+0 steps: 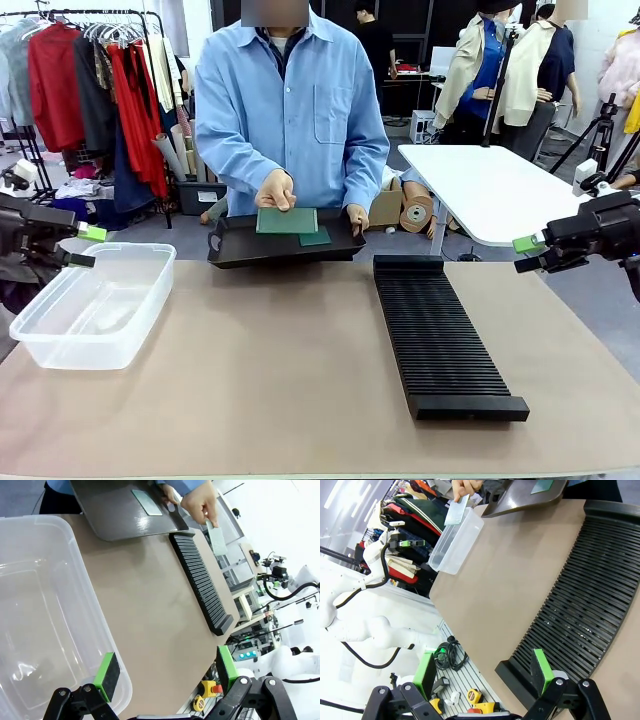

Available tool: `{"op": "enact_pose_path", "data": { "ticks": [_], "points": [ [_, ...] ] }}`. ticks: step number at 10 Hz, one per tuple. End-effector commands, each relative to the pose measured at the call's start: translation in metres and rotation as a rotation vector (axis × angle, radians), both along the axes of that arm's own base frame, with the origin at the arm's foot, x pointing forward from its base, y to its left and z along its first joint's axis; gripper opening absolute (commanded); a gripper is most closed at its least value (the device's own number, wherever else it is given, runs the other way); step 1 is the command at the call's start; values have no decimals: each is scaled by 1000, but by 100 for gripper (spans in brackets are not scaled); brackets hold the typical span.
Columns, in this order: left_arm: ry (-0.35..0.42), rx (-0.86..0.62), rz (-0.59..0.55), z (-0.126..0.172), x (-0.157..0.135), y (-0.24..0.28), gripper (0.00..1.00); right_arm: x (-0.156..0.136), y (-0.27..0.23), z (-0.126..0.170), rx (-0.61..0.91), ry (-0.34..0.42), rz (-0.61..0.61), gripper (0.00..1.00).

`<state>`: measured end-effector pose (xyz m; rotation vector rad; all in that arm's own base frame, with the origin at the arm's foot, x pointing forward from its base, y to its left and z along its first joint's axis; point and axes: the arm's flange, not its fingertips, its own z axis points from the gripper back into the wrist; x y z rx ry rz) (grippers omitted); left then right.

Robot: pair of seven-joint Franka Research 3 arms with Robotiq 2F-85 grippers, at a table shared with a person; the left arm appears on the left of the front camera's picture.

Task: Sort PCBs into racks and boxes based on the side picked up.
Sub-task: Pick up the Blank PCB handed by the Human.

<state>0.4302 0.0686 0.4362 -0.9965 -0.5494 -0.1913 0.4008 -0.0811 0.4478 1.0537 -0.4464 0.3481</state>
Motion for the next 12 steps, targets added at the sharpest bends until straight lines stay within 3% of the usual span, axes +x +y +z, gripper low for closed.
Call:
{"op": "enact_pose_path", "data": {
  "ticks": [1, 7, 9, 12],
  "points": [
    [0, 13, 8, -1, -2, 1, 100, 8, 5, 3, 63, -9, 25, 100],
    [0, 13, 8, -1, -2, 1, 100, 58, 63, 10, 160, -2, 80, 100],
    [0, 13, 8, -1, -2, 1, 100, 82, 91, 5, 199, -28, 159, 100],
    [0, 13, 8, -1, -2, 1, 100, 105, 131, -9, 224, 35, 91, 100]
  ]
}}
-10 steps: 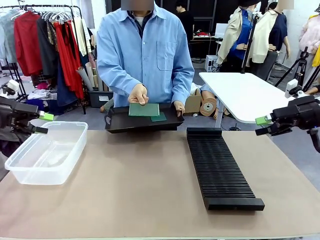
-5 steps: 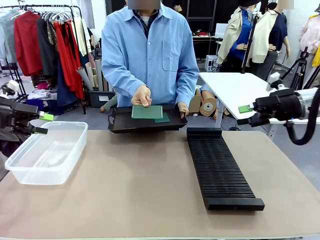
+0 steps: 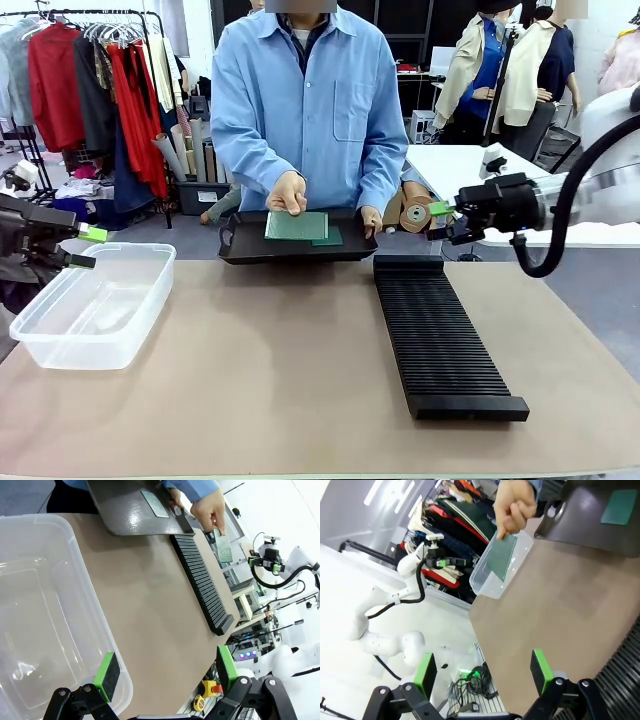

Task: Sort PCBs into racks and boxes based on the side picked up.
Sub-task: Pick up the Blank PCB handed by the Human.

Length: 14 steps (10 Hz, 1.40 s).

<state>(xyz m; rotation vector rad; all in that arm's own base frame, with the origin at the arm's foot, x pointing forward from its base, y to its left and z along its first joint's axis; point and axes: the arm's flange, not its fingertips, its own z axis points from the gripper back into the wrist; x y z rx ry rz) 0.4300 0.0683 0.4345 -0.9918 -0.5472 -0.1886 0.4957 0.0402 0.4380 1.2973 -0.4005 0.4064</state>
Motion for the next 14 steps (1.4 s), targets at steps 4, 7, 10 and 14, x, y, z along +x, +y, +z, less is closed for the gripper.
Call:
{"op": "enact_pose_path", "data": {
  "ticks": [4, 7, 10, 14],
  "points": [
    [-3, 9, 6, 0, -2, 1, 100, 45, 68, -20, 77, 79, -92, 100],
    [-3, 9, 6, 0, -2, 1, 100, 75, 98, -47, 116, 88, -88, 100],
    [-3, 9, 6, 0, -2, 1, 100, 95, 110, -64, 141, 80, -85, 100],
    [-3, 9, 6, 0, -2, 1, 100, 96, 130, -70, 196, 26, 0, 100]
  ]
}}
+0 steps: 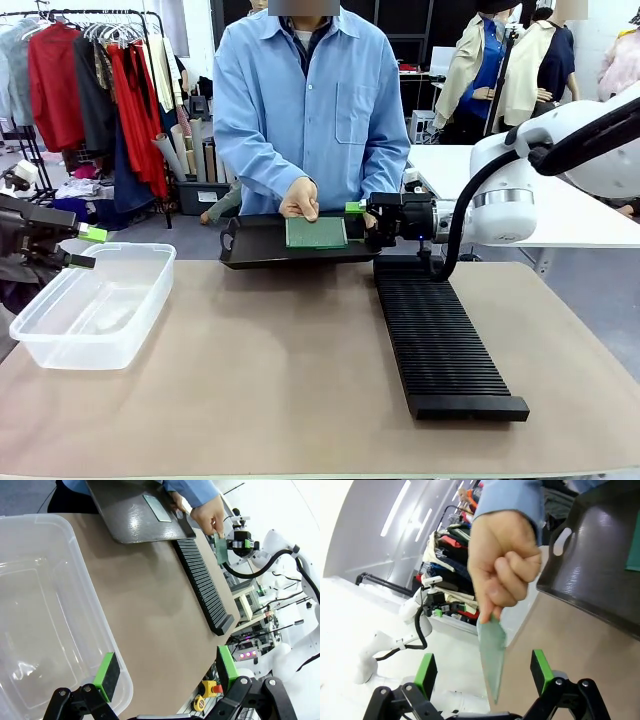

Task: Sort PCBs into racks and boxes based on the side picked up.
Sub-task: Pick up the Blank PCB handed by the Human.

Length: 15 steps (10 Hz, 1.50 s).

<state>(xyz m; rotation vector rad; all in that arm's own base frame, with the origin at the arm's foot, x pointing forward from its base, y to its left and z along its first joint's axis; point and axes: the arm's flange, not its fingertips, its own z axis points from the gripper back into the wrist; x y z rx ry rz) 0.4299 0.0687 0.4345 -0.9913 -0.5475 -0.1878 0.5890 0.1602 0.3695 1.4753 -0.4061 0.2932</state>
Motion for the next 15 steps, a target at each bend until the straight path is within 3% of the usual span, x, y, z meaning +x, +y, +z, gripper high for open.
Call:
{"op": "enact_pose_path", "data": {
  "ticks": [1, 5, 8, 9, 15],
  "points": [
    [-4, 9, 5, 0, -1, 0, 100, 1, 16, -2, -6, -54, 77, 100],
    [-4, 9, 5, 0, -1, 0, 100, 0, 23, 0, -29, -77, 119, 100],
    [-4, 9, 5, 0, -1, 0, 100, 11, 23, 2, -17, -83, 110, 85],
    [-4, 9, 5, 0, -1, 0, 100, 12, 24, 3, -17, -86, 118, 79],
    [-4, 9, 5, 0, -1, 0, 100, 15, 26, 0, -11, -58, 140, 13]
  ]
}}
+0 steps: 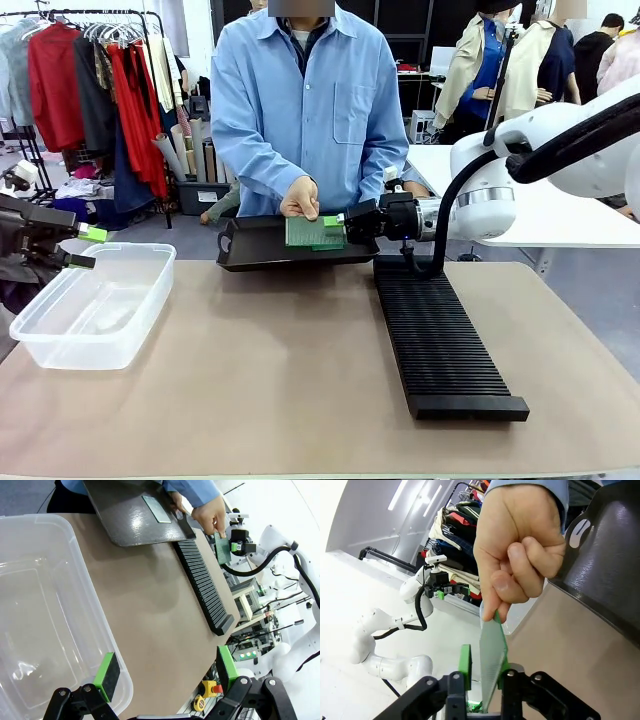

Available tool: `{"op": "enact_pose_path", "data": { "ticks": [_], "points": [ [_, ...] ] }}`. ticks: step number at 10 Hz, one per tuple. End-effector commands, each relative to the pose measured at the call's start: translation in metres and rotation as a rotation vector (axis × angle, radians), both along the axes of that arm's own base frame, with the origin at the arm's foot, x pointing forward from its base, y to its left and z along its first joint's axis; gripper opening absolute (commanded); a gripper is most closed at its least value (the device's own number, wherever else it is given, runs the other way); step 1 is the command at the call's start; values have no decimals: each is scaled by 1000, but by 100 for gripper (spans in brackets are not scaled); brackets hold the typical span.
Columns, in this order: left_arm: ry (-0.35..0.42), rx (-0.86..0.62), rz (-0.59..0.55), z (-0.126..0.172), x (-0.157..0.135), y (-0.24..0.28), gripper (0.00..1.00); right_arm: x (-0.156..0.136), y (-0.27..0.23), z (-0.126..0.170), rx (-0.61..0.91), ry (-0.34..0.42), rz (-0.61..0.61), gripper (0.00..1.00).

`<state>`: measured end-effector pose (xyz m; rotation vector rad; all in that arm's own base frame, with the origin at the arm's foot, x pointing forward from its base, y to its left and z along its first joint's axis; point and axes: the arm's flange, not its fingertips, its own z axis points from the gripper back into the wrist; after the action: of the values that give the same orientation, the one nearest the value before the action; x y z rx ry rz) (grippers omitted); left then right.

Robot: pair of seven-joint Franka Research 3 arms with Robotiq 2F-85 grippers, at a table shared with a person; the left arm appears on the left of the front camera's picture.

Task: Sort PCBs into racks and boxes based on the side picked up.
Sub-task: Pick up the Blank PCB handed by the Human.

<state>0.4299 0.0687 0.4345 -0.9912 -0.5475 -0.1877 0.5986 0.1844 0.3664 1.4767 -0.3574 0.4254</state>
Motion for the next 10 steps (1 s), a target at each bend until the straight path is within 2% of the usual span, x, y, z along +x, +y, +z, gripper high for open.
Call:
{"op": "enact_pose_path", "data": {
  "ticks": [1, 5, 6, 7, 10],
  "points": [
    [-4, 9, 5, 0, -1, 0, 100, 6, 2, 2, 11, -3, 26, 0],
    [-4, 9, 5, 0, -1, 0, 100, 9, 6, 3, 4, 1, 62, 0],
    [-4, 9, 5, 0, -1, 0, 100, 9, 7, 1, -74, -9, 85, 0],
    [-4, 9, 5, 0, -1, 0, 100, 0, 2, -3, 6, 5, 22, 0],
    [-4, 9, 5, 0, -1, 0, 100, 0, 2, -3, 6, 5, 22, 0]
  ]
}}
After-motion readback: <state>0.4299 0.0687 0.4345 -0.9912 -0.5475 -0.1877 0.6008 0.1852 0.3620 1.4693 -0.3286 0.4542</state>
